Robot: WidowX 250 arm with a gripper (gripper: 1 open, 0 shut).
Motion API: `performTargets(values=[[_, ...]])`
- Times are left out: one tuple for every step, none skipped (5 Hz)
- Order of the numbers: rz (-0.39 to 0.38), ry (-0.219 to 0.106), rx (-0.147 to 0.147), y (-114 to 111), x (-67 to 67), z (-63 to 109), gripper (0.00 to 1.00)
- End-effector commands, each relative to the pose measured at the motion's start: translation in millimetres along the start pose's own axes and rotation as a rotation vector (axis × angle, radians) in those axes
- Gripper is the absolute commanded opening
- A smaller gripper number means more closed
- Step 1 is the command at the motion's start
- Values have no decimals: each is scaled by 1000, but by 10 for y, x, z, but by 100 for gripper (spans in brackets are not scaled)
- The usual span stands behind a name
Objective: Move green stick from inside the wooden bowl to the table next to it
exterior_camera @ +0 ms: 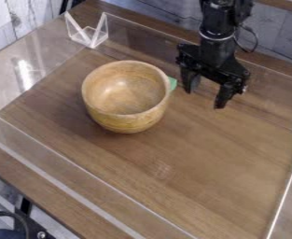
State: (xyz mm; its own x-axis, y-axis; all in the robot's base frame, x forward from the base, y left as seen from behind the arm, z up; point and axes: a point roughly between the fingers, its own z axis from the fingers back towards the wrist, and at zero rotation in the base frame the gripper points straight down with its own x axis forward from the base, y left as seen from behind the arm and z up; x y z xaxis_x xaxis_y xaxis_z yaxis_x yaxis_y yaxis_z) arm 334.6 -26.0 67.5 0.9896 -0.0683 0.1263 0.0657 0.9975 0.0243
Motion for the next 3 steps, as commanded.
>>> performTargets(values=[[-1,-42,2,40,106,114,100],[1,-27,2,59,84,101,100],[-1,0,0,69,31,27,100]])
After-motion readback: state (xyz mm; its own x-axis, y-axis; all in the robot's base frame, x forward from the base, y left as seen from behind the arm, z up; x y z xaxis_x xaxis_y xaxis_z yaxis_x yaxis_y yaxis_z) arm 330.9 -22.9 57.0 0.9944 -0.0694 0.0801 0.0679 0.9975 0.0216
